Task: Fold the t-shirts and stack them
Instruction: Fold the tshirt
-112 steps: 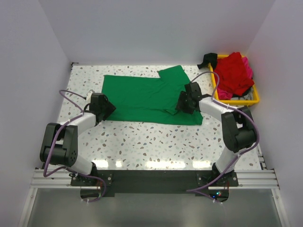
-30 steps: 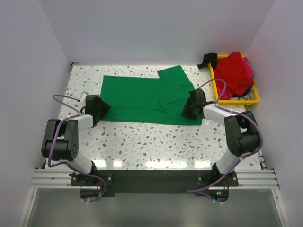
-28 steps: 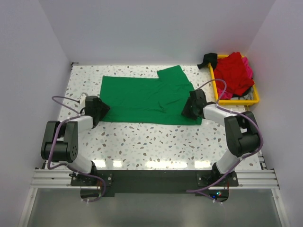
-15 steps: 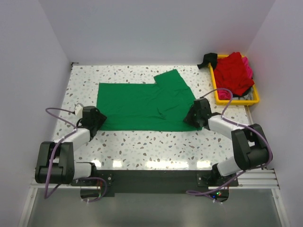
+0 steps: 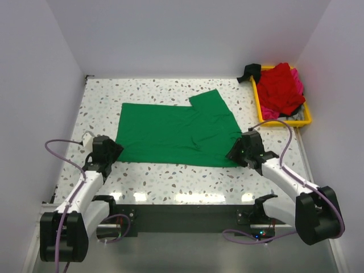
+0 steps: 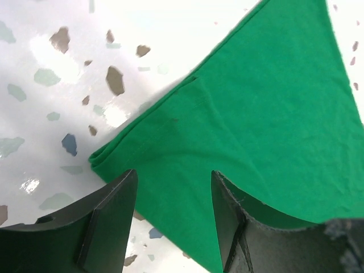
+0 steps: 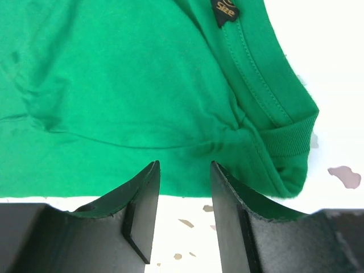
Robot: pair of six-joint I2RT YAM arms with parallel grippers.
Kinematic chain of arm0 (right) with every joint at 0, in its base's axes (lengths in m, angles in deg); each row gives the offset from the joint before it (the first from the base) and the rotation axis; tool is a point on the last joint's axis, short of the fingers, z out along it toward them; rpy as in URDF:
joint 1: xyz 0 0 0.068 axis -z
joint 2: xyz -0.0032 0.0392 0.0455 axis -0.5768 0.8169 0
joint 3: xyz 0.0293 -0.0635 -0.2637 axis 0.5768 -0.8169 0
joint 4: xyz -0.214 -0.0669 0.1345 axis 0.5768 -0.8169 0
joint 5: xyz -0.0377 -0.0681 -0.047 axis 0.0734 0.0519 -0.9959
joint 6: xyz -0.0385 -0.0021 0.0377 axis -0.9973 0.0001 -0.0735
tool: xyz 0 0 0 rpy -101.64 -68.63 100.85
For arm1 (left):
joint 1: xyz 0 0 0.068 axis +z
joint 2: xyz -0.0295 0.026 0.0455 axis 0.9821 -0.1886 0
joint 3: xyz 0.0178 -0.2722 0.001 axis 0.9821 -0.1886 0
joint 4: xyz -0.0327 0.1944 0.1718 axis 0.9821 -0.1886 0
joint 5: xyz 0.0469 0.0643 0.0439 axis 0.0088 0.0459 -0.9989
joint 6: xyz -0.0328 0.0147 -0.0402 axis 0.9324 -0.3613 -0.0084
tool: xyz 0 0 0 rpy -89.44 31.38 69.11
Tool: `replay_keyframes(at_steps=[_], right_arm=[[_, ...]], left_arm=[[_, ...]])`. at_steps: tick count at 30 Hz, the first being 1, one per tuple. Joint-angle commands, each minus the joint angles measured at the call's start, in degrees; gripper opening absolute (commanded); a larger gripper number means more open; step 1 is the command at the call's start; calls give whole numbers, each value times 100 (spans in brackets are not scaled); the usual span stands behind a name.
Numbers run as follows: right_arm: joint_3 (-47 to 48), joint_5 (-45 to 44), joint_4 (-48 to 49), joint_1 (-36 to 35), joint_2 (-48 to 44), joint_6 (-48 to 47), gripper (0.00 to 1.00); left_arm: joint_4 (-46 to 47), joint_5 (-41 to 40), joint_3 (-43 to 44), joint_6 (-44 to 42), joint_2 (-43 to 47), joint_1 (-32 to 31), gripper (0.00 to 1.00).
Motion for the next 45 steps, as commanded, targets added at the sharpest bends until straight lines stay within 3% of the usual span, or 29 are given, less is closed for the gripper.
replay_keyframes(at_steps=[1, 7, 15, 23, 32, 45], right_arm=[[561, 92, -409, 1, -237, -210, 45], [2203, 84, -681, 10, 324, -798, 52], [4681, 154, -674, 177, 2545, -1555, 52], [6098, 163, -428, 361, 4042, -2117, 52], [7031, 163, -340, 379, 5246, -2381, 52], [8120, 154, -401, 484, 6424, -2627, 53]], left_arm=[[-71, -50, 666, -281, 109, 38, 59], [158, -59, 2168, -492, -1145, 38, 59], [-316, -384, 4794, -1080, -3888, 38, 56], [-431, -498, 6466, -1722, -5759, 38, 51], [-501, -622, 7312, -2048, -6868, 38, 49], [-343, -604, 7681, -2162, -7449, -49, 45]])
